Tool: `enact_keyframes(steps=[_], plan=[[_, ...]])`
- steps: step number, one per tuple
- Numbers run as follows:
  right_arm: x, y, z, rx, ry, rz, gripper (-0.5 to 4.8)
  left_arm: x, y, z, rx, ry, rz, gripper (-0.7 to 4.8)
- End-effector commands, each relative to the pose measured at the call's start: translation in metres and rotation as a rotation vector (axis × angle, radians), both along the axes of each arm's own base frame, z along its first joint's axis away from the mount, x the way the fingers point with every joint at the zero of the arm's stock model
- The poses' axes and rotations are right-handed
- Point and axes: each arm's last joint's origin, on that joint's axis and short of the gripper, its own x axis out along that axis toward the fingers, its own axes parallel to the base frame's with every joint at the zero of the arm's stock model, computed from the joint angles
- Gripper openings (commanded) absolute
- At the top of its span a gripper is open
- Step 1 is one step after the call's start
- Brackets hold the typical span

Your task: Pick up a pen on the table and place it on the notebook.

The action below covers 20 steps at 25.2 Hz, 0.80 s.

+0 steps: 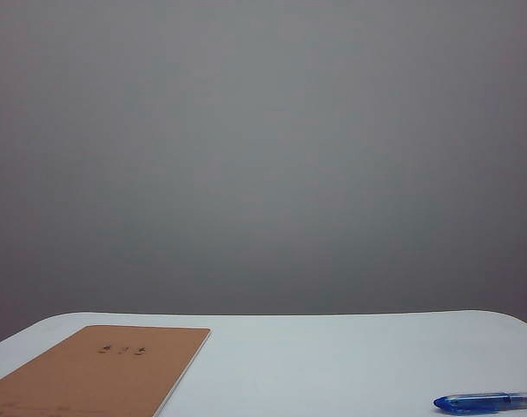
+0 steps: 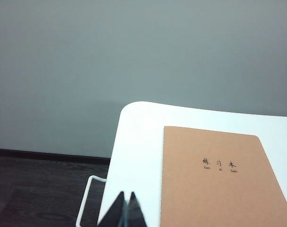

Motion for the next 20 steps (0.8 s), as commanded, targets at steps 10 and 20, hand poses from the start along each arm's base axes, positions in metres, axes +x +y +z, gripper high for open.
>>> enact_keyframes(steps=[10, 20], plan=[[0.001, 0.0, 0.009, 0.01, -0.105, -0.007, -0.05, 0.001, -0.002, 0.005, -0.036, -0.042, -0.057, -0.06], [-0.001, 0.0, 0.029, 0.202, -0.265, 0.002, -0.06, -0.019, -0.003, 0.094, -0.127, -0.29, -0.093, -0.06]])
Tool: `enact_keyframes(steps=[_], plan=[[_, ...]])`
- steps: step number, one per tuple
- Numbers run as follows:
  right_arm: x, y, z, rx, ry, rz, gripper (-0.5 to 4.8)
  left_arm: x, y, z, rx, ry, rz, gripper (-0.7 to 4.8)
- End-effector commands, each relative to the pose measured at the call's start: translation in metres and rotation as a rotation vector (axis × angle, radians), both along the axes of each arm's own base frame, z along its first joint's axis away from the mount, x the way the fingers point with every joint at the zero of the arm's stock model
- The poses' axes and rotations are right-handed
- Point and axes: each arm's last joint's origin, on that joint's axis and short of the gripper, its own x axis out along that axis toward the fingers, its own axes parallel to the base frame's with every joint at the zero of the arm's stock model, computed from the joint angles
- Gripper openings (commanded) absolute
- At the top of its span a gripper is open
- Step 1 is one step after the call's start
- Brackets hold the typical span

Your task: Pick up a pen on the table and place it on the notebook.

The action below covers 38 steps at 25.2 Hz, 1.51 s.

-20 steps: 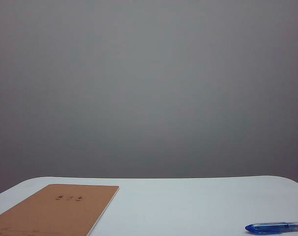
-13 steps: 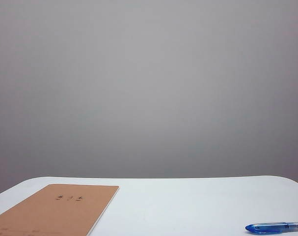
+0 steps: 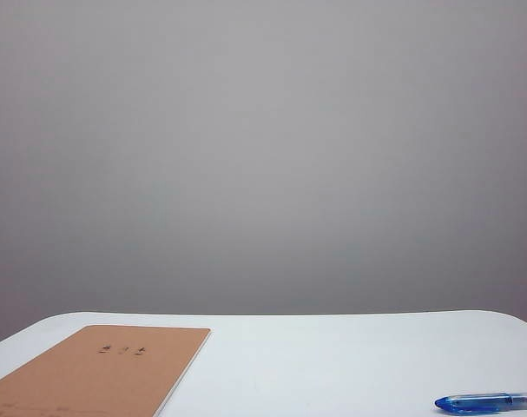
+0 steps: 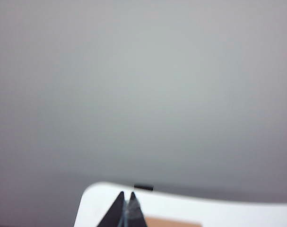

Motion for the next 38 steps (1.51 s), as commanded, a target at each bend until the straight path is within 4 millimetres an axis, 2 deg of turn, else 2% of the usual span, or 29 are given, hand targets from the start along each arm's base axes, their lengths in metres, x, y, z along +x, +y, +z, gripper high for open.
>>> enact_keyframes(steps=[1, 4, 6, 8, 9, 11, 14, 15, 16, 18, 19, 21, 23, 26, 28, 32, 35, 37, 38], plan=[[-0.001, 0.0, 0.011, 0.029, -0.032, 0.0, -0.06, -0.005, 0.0, 0.03, 0.009, 0.001, -0.008, -0.06], [-0.001, -0.002, 0.041, 0.091, -0.048, -0.008, -0.06, 0.004, -0.003, 0.064, 0.209, 0.032, -0.093, -0.06], [0.006, -0.003, 0.07, 0.053, -0.038, -0.036, -0.06, 0.015, -0.005, 0.089, 0.231, 0.072, -0.157, -0.06], [0.022, -0.004, 0.098, -0.001, -0.007, -0.009, -0.06, 0.029, -0.006, 0.112, 0.229, 0.096, -0.209, -0.06], [0.035, -0.004, 0.117, -0.035, 0.009, 0.038, -0.06, 0.038, -0.007, 0.127, 0.231, 0.106, -0.254, -0.06], [0.061, -0.007, 0.142, -0.087, 0.038, 0.09, -0.05, 0.052, -0.009, 0.142, 0.299, 0.128, -0.327, -0.06], [0.107, -0.02, 0.172, -0.263, 0.054, 0.144, -0.05, 0.071, -0.01, 0.152, 0.373, 0.219, -0.407, -0.06], [0.116, -0.023, 0.177, -0.282, 0.056, 0.162, -0.04, 0.076, -0.01, 0.153, 0.366, 0.246, -0.416, -0.06], [0.134, -0.031, 0.185, -0.289, 0.074, 0.187, 0.14, 0.087, -0.01, 0.152, 0.346, 0.317, -0.451, -0.06], [0.155, -0.038, 0.189, -0.283, 0.103, 0.207, 0.14, 0.1, -0.01, 0.149, 0.329, 0.383, -0.471, -0.06], [0.175, -0.041, 0.189, -0.275, 0.141, 0.217, 0.14, 0.112, -0.011, 0.146, 0.315, 0.434, -0.487, -0.06], [0.207, -0.049, 0.178, -0.302, 0.223, 0.29, 0.23, 0.123, -0.019, 0.14, 0.326, 0.472, -0.541, -0.06], [0.224, -0.051, 0.166, -0.332, 0.306, 0.375, 0.22, 0.126, -0.027, 0.137, 0.382, 0.47, -0.591, -0.06], [0.248, -0.053, 0.138, -0.378, 0.476, 0.459, 0.22, 0.125, -0.052, 0.131, 0.551, 0.428, -0.739, -0.06], [0.253, -0.054, 0.125, -0.423, 0.525, 0.503, 0.23, 0.124, -0.066, 0.128, 0.557, 0.429, -0.797, -0.06], [0.26, -0.044, 0.079, -0.616, 0.689, 0.669, 0.33, 0.136, -0.089, 0.111, 0.591, 0.506, -0.872, -0.06], [0.263, -0.03, 0.046, -0.67, 0.855, 0.747, 0.56, 0.148, -0.093, 0.098, 0.585, 0.56, -0.89, -0.06], [0.263, -0.026, 0.035, -0.682, 0.902, 0.802, 0.7, 0.152, -0.094, 0.094, 0.583, 0.575, -0.893, -0.06], [0.262, -0.022, 0.029, -0.706, 0.934, 0.832, 0.97, 0.153, -0.095, 0.093, 0.582, 0.581, -0.895, -0.06]])
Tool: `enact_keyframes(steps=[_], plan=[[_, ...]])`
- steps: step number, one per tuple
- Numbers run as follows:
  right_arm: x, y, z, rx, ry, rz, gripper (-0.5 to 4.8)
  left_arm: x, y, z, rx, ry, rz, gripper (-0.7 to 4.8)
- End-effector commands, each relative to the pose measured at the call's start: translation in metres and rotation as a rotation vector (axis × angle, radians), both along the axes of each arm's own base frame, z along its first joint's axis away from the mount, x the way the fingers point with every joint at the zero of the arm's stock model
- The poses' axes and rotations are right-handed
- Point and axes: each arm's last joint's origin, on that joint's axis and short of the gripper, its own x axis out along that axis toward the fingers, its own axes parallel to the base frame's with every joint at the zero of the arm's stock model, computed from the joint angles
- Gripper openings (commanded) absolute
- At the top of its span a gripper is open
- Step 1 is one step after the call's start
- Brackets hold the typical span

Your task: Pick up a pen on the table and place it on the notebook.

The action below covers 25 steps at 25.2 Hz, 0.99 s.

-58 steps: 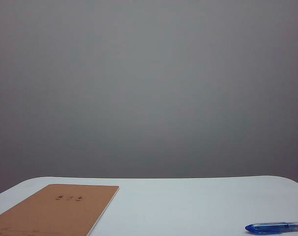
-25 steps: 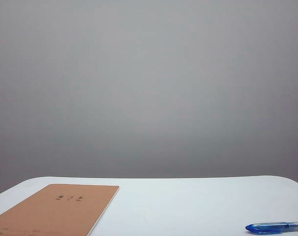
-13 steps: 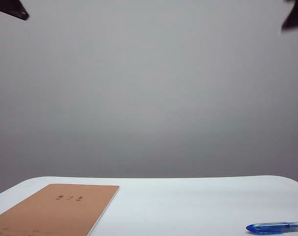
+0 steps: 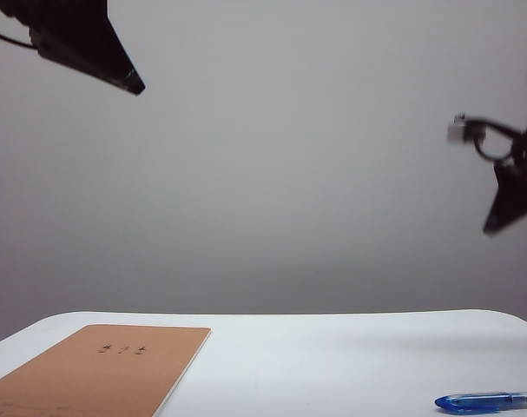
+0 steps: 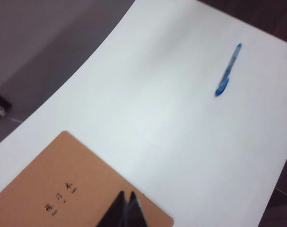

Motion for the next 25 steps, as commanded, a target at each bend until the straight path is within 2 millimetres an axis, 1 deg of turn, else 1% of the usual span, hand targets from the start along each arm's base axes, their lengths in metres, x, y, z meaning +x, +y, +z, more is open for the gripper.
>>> enact_keyframes(steps=[1, 3, 4, 5, 6, 7, 8, 11, 13, 16, 17, 19, 23, 24, 25], plan=[[-0.004, 0.012, -0.013, -0.074, 0.092, 0.1, 1.28, 0.005, -0.002, -0.002, 0.001, 0.001, -0.011, -0.06], [-0.007, 0.017, -0.02, -0.133, 0.135, 0.143, 1.6, 0.007, -0.003, -0.006, 0.007, 0.018, -0.01, -0.06], [-0.009, 0.025, -0.024, -0.184, 0.156, 0.215, 1.63, 0.008, -0.003, -0.008, 0.012, 0.035, -0.01, -0.06], [-0.01, 0.027, -0.025, -0.192, 0.157, 0.248, 1.67, 0.008, -0.003, -0.009, 0.015, 0.043, -0.01, -0.06], [-0.012, 0.033, -0.026, -0.211, 0.147, 0.315, 2.22, 0.01, -0.004, -0.011, 0.016, 0.05, -0.012, -0.06], [-0.012, 0.035, -0.026, -0.218, 0.143, 0.334, 2.54, 0.01, -0.004, -0.011, 0.011, 0.052, -0.018, -0.06], [-0.012, 0.039, -0.026, -0.249, 0.131, 0.375, 3.03, 0.01, -0.005, -0.011, -0.008, 0.058, -0.037, -0.06], [-0.013, 0.043, -0.031, -0.29, 0.127, 0.456, 3.07, 0.011, -0.007, -0.01, -0.046, 0.046, -0.09, -0.06], [-0.015, 0.047, -0.038, -0.283, 0.174, 0.485, 3.07, 0.011, -0.007, -0.01, -0.05, 0.031, -0.112, -0.06], [-0.02, 0.053, -0.05, -0.274, 0.28, 0.516, 3.39, 0.01, -0.007, -0.013, -0.029, 0.04, -0.135, -0.06], [-0.021, 0.053, -0.052, -0.271, 0.293, 0.519, 3.39, 0.009, -0.007, -0.014, -0.012, 0.034, -0.164, -0.06], [-0.019, 0.054, -0.058, -0.274, 0.297, 0.52, 3.39, 0.005, -0.006, -0.018, 0.018, 0.03, -0.246, -0.06], [-0.012, 0.054, -0.071, -0.28, 0.285, 0.52, 3.39, 0.007, -0.008, -0.02, 0.026, 0.031, -0.25, -0.06], [-0.01, 0.055, -0.081, -0.277, 0.302, 0.527, 3.39, 0.006, -0.013, -0.021, 0.045, 0.023, -0.255, -0.06], [-0.009, 0.055, -0.085, -0.278, 0.306, 0.538, 3.4, 0.006, -0.016, -0.022, 0.057, 0.019, -0.257, -0.06]])
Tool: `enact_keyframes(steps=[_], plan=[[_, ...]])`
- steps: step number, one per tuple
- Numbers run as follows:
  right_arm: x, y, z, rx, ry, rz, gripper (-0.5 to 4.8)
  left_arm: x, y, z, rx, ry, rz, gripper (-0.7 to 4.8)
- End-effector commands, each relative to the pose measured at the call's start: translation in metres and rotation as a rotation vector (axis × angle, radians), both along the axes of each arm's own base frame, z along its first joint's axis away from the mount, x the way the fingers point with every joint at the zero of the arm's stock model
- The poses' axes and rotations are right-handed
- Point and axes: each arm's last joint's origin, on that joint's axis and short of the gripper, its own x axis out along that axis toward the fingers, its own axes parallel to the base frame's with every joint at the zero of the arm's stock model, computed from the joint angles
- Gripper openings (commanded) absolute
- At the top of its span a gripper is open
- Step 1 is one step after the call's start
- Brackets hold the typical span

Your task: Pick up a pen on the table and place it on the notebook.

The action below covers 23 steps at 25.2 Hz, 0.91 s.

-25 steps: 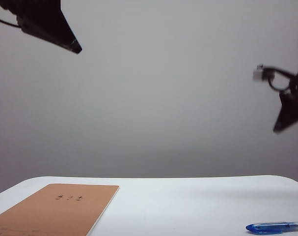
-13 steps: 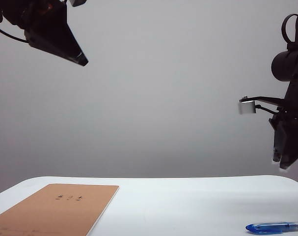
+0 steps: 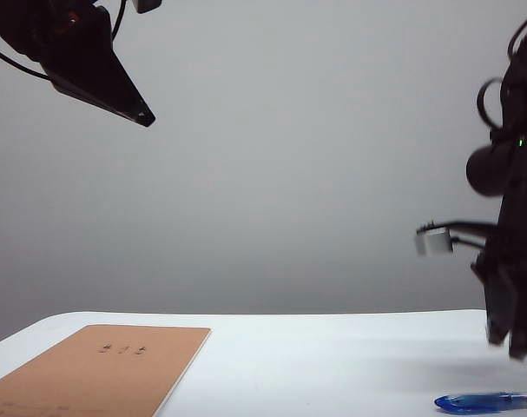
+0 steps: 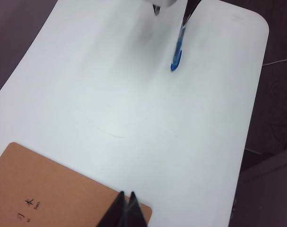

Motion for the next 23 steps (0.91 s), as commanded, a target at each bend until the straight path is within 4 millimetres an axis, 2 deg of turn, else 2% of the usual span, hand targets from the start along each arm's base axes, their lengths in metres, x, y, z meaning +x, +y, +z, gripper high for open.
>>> enact_keyframes(steps=[1, 7, 12, 14, 16, 23], plan=[[0.002, 0.002, -0.013, 0.008, 0.022, 0.03, 3.49, -0.002, -0.011, 0.001, 0.037, -0.037, -0.018, -0.06], [0.0, 0.001, -0.018, 0.008, 0.033, 0.032, 3.69, -0.003, -0.026, -0.004, 0.047, -0.041, -0.064, -0.06], [-0.016, -0.001, -0.044, -0.012, 0.022, 0.033, 3.92, 0.0, -0.028, -0.006, 0.046, -0.049, -0.062, -0.06], [-0.022, -0.002, -0.055, -0.015, -0.007, 0.033, 3.8, 0.002, -0.029, -0.004, 0.034, -0.075, -0.061, -0.06], [-0.03, -0.003, -0.065, -0.043, -0.021, 0.034, 2.95, 0.004, -0.029, -0.003, 0.024, -0.098, -0.06, -0.06], [-0.035, -0.005, -0.072, -0.079, -0.033, 0.035, 2.91, 0.005, -0.03, -0.001, 0.014, -0.112, -0.055, -0.06]])
